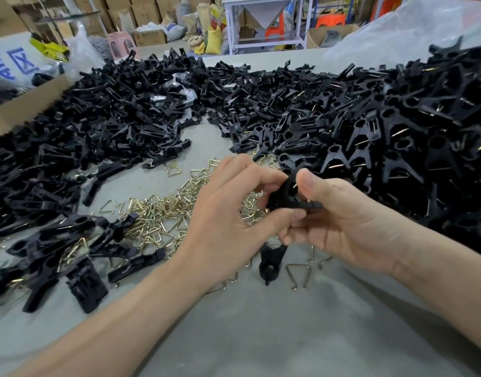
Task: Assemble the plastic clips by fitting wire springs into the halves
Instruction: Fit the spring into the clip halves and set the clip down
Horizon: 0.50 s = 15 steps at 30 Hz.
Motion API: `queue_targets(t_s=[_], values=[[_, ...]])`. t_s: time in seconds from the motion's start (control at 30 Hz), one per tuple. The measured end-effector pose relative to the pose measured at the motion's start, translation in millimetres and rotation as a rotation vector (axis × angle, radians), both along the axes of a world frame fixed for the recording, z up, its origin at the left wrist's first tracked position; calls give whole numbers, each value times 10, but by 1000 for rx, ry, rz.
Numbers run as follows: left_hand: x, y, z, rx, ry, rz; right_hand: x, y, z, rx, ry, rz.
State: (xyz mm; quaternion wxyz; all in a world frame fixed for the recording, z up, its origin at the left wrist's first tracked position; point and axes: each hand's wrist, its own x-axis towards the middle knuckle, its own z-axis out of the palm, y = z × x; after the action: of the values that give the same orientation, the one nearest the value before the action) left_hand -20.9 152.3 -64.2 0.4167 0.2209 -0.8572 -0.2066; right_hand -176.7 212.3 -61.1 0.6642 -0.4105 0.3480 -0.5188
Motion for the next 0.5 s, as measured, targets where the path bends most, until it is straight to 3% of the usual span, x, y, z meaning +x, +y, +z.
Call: queue_targets(t_s=[0.5], values=[[22,-13,-53,-16,29,-79,50,7,-115,-39,-108,78]])
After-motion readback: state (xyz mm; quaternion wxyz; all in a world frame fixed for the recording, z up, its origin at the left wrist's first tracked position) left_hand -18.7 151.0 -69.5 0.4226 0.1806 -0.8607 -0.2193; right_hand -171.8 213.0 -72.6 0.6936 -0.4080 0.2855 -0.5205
